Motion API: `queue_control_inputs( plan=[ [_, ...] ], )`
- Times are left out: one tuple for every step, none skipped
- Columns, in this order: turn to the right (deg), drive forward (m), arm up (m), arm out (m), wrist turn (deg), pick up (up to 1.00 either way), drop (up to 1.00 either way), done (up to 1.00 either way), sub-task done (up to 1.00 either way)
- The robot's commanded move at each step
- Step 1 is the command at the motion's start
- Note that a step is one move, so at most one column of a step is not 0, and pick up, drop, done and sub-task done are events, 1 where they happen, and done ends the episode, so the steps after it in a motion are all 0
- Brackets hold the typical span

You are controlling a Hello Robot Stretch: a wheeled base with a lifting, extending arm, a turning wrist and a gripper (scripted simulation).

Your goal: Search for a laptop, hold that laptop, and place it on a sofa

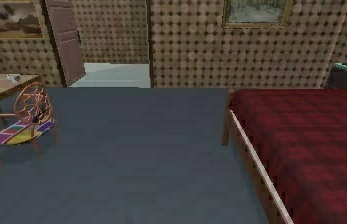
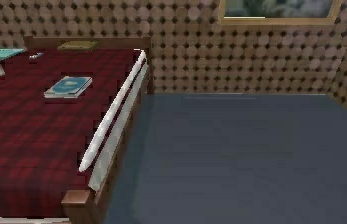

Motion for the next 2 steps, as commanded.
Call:
queue_control_inputs(
  plan=[
    [0.0, 1.0, 0.0, 0.0, 0.0, 0.0, 0.0, 0.0, 0.0],
    [0.0, 1.0, 0.0, 0.0, 0.0, 0.0, 0.0, 0.0, 0.0]
  ],
)
